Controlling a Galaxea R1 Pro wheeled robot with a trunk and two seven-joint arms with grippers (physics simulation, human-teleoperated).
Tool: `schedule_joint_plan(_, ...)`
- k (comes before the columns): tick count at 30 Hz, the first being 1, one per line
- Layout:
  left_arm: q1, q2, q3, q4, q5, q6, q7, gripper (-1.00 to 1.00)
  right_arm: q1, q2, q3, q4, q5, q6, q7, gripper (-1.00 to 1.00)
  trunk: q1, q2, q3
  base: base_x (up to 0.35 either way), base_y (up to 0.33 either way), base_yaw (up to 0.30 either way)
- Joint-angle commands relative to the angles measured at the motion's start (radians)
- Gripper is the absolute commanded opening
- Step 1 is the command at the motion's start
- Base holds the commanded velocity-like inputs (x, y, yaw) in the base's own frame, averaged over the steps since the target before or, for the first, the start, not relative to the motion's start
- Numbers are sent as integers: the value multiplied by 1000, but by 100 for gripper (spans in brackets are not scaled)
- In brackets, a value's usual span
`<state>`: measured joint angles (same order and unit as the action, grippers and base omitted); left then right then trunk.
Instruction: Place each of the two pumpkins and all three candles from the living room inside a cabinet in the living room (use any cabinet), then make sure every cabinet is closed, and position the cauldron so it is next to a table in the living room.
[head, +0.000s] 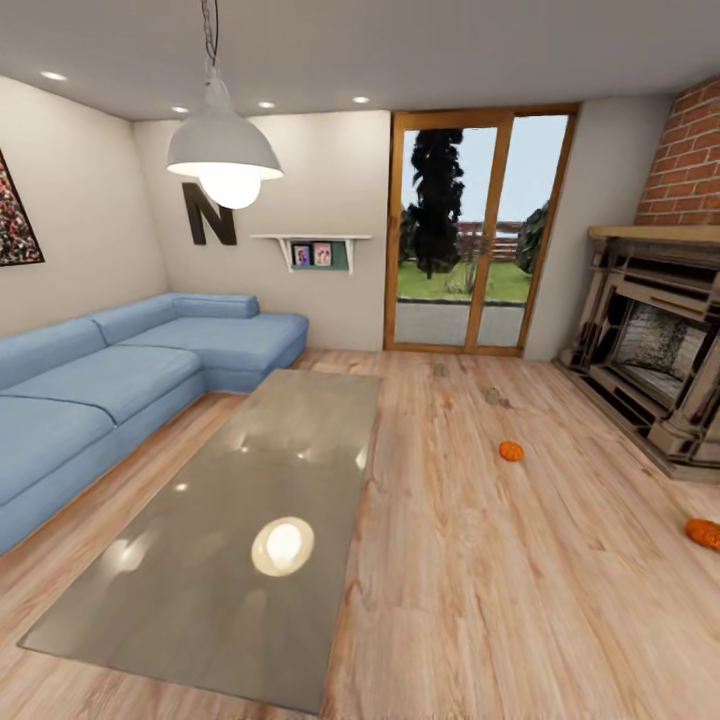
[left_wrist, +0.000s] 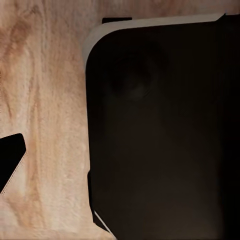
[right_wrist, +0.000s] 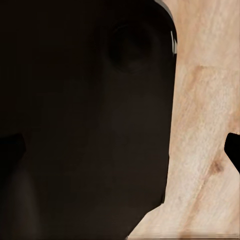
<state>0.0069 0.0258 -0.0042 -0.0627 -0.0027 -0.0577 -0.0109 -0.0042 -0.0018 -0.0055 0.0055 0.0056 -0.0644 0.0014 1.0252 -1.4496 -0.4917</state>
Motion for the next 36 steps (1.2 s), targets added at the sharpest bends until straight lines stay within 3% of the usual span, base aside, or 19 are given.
schedule_joint_plan(1,1,1,0,-1,0,-5,-1,100,0,0,-1,1,1,-3,0,100,0,0,-2,-63,0,-243)
schedule_joint_plan(19,2,3,2,0,5,-11,0,100,0,-1,-2,0,-2,-8,2,100,0,0,-19,-6,0,-243)
schedule_joint_plan(26,1,4,4,-10,3,-11,2,100,0,-1,-1,-1,-32,-10,3,100,0,0,-25,0,0,-243)
schedule_joint_plan(36,1,4,4,-12,3,-11,2,100,0,-1,-2,-2,-38,-11,3,100,0,0,-35,0,0,-243)
